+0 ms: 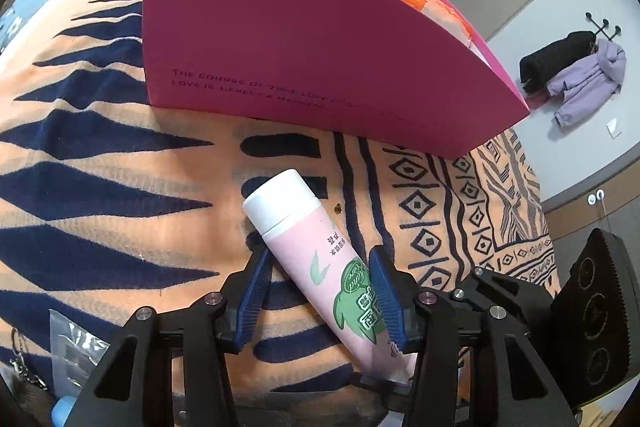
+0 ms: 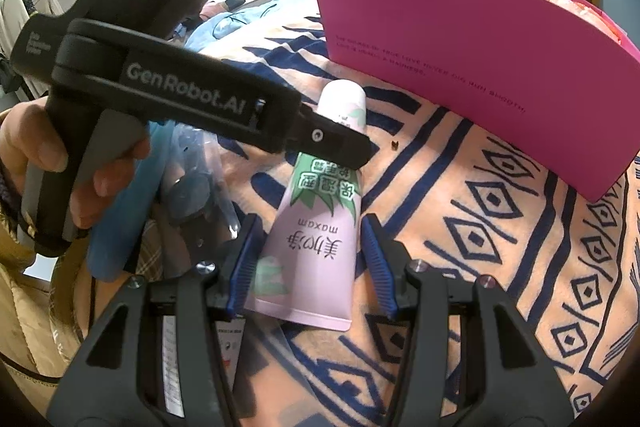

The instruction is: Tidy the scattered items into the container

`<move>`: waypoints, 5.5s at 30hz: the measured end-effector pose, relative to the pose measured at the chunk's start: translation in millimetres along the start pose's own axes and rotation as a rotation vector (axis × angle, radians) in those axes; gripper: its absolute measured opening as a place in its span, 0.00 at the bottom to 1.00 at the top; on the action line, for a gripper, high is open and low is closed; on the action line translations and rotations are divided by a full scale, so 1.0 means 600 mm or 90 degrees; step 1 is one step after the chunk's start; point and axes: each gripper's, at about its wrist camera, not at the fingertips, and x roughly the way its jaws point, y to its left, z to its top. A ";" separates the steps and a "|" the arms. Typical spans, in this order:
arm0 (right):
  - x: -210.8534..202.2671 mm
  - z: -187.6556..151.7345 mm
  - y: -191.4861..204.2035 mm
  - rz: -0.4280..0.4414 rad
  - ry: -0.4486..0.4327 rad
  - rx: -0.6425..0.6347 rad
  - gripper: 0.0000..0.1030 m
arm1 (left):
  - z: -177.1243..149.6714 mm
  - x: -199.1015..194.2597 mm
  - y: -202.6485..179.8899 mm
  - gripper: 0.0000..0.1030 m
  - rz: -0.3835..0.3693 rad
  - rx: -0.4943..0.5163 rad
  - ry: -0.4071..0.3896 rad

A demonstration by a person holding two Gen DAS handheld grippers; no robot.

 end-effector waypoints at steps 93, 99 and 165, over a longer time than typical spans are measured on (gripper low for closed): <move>-0.045 0.292 -0.127 -0.092 -0.106 -0.155 0.15 | 0.253 -0.103 -0.033 0.36 -0.103 -0.017 -0.133; 0.000 0.296 -0.158 -0.097 -0.078 -0.119 0.15 | 0.254 -0.079 -0.017 0.36 -0.087 -0.030 -0.116; -0.079 0.176 -0.155 -0.094 -0.152 -0.006 0.45 | 0.117 -0.106 -0.087 0.84 0.147 0.104 -0.274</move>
